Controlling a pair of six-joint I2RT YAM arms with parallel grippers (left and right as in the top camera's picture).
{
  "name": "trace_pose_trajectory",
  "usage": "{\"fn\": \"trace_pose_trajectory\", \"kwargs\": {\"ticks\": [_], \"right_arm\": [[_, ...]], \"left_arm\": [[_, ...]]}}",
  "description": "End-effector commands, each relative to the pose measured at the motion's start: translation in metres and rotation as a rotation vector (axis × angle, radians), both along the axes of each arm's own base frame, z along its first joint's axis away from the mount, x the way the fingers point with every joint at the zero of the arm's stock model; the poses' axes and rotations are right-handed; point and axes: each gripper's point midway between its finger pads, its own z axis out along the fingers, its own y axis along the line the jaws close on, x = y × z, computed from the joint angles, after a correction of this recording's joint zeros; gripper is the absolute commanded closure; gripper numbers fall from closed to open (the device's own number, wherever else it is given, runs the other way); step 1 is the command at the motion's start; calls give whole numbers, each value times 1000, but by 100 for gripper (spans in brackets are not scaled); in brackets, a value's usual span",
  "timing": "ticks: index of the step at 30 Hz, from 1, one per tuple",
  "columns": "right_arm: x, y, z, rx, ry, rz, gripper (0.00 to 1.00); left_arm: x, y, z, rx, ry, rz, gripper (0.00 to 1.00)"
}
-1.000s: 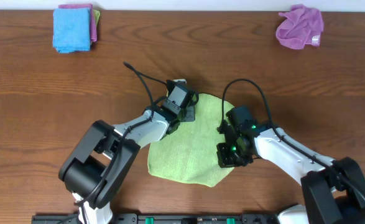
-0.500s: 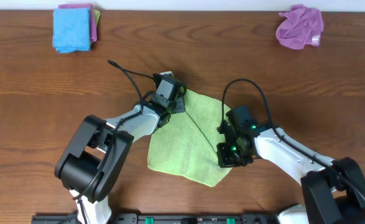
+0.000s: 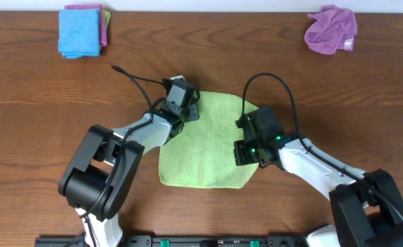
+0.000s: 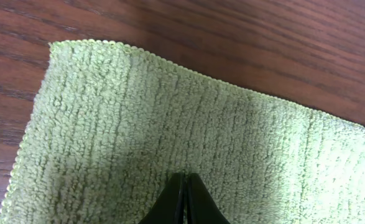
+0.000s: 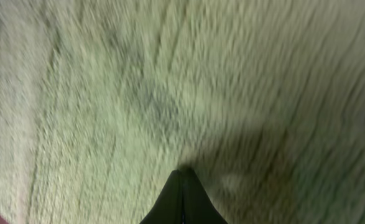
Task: Fold the cloth
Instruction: 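Drag the right side up toward the top right, flattening the cloth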
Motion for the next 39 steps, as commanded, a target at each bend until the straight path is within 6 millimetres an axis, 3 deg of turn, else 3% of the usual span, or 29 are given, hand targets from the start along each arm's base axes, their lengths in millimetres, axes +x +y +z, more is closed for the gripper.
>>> {"fn": "trace_pose_trajectory", "kwargs": {"ticks": [1,4,8,15,19,27,32,39], "right_arm": [[12,6,5,2,-45,0,98],[16,9,3,8,-59,2,99],[5,4,-13,-24,9,3,98],[-5,0,-18,-60,43,10,98],[-8,16,-23,-55,22,62,99],[-26,47,-68,-31,101,97,98],[-24,53,-66,-17,97,99,98],[-15,82,-44,106,101,141,99]], "left_arm": [[-22,35,-48,120,123,42,94],[-23,37,-49,124,129,43,94],[-29,39,-52,147,153,25,94],[-32,41,-53,165,163,12,94],[-35,43,-55,170,175,12,94],[-41,61,-60,197,226,46,94],[-40,87,-62,195,263,107,94],[-41,98,-64,167,292,134,94]]}}
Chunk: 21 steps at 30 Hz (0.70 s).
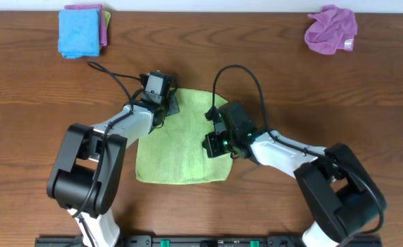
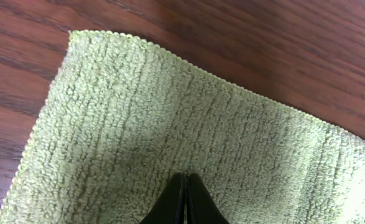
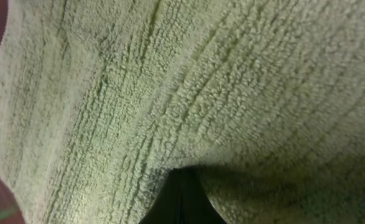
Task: Fold the cloth
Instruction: 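Drag the right side up toward the top right, flattening the cloth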
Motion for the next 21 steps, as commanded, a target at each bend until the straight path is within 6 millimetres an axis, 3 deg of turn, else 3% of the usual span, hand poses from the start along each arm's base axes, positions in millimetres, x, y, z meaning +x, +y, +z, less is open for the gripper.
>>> {"fn": "trace_pose_trajectory", "kwargs": {"ticks": [1,8,15,17,19,21], "right_arm": [[-30,-4,-32,-50,130,25,99],[-4,22,26,31,17,118,98],[36,-10,99,-156,-237,68,99],[44,-26,99,-227,-263,21,99],[48,-50,82,-316,-224,-21,99],[52,-58,71,-333,-195,-40,99]], "left_arm": [[-51,31,-61,101,214,26,94],[-52,32,-62,103,218,25,94],[-52,32,-62,106,217,27,94],[-52,32,-62,105,217,27,94],[-52,32,-62,105,217,27,94],[-52,32,-62,105,216,28,94]]}}
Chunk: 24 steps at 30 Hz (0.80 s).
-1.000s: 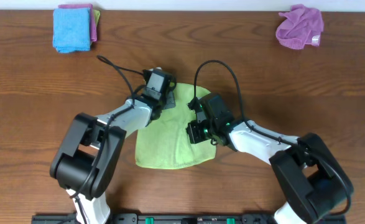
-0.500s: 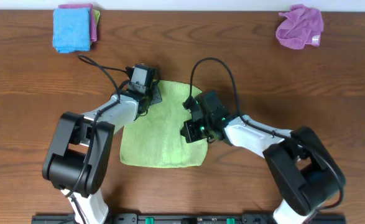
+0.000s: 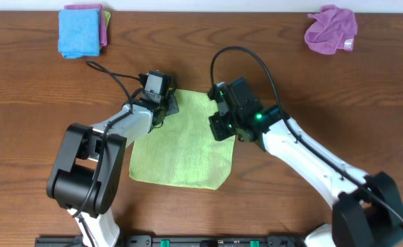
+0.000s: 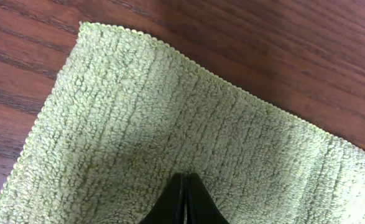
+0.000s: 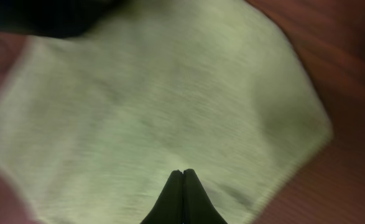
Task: Fold the cloth
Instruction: 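Drag the right side up toward the top right, flattening the cloth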
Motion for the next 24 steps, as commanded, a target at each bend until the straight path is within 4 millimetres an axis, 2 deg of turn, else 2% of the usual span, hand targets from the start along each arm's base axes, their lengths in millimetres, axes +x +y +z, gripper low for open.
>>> {"fn": "trace_pose_trajectory", "kwargs": {"ticks": [1,3,6,12,18,22,24], "right_arm": [[17,-27,-23,-101,-7,-60,99],[32,-37,-32,-117,-26,-99,99],[40,-52,-56,-135,18,-139,99],[50,-48,-72,-130,7,-135,99],[38,-41,-99,-127,83,-104,99],[13,-26,-124,-105,198,-47,99],[-3,-14,-127,-102,241,-14,99]], "left_arm": [[-52,31,-62,103,213,25,94],[-51,31,-62,103,212,25,94],[-52,30,-62,100,215,24,94],[-52,30,-62,99,215,24,94],[-52,30,-62,99,215,24,94],[-53,27,-62,78,221,18,94],[-53,27,-62,75,222,17,94]]}}
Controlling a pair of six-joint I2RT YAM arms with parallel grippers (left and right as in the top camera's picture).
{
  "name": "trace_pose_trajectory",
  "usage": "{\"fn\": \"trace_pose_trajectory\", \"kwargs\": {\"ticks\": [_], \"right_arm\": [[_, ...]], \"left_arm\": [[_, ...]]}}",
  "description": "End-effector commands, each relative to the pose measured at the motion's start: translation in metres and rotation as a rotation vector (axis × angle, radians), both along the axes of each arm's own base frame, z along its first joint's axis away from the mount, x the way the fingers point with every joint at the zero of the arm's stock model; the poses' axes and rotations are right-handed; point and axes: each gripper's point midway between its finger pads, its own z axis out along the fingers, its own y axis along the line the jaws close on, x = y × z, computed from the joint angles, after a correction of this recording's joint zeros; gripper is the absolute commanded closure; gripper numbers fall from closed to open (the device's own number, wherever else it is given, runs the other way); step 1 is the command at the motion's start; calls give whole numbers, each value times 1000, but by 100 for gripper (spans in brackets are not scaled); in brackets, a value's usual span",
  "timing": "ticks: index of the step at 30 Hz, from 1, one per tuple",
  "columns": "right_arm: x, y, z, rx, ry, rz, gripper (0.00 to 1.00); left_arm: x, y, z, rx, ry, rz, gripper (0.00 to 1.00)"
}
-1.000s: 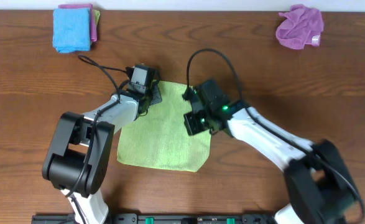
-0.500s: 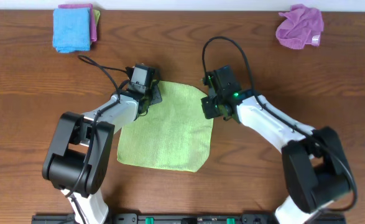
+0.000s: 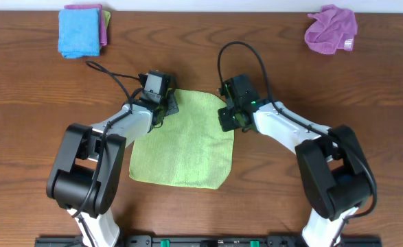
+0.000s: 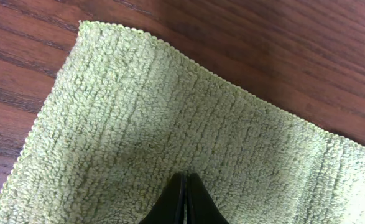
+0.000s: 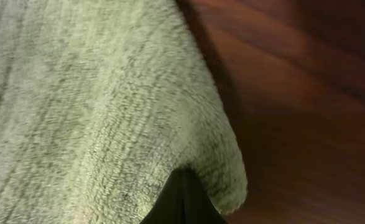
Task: Fold the cloth
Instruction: 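Drag the right side up toward the top right, flattening the cloth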
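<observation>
The green terry cloth (image 3: 180, 144) lies flat on the brown table as a rough square. My left gripper (image 3: 164, 104) is shut, and its tips rest on the cloth just inside the far left corner. In the left wrist view the gripper (image 4: 185, 177) touches the flat cloth (image 4: 170, 106) with nothing between the fingers. My right gripper (image 3: 227, 118) is shut at the cloth's far right corner. The right wrist view has that gripper's tips (image 5: 183, 169) tucked against the rounded cloth edge (image 5: 107, 93), which bulges over them.
A folded blue cloth (image 3: 79, 31) on a pink one lies at the far left. At the far right sits a crumpled purple cloth (image 3: 331, 29). Black cables loop above both wrists. Bare wood (image 3: 325, 89) surrounds the green cloth.
My right gripper, then raised above the cloth's far right part, is now low against the far right corner. The left gripper and the cloth have stayed where they were.
The cloth first lay further right with both shut grippers on it. Then cloth and grippers stood further left. After that the right gripper was off the cloth, above it, while the left stayed at the far left corner. Now the right is down at the far right corner.
</observation>
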Motion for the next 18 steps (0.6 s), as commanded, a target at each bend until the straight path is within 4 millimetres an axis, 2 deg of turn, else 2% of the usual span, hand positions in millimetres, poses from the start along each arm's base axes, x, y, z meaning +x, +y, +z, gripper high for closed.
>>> {"fn": "trace_pose_trajectory", "kwargs": {"ticks": [1,3,6,9,13,18], "right_arm": [[-57,24,-38,12,192,97,99],[-77,36,-39,20,242,140,99],[-101,44,-41,-9,297,166,99],[-109,45,-41,-32,309,177,99],[-88,21,-44,-97,267,57,99],[-54,-31,-45,-155,231,-129,99]], "left_arm": [[-52,26,-62,81,216,17,94],[-52,27,-62,81,216,18,94],[-51,29,-62,80,216,25,94],[-51,32,-62,75,218,34,94],[-51,32,-62,48,226,35,94],[-53,33,-63,50,235,35,94]]}}
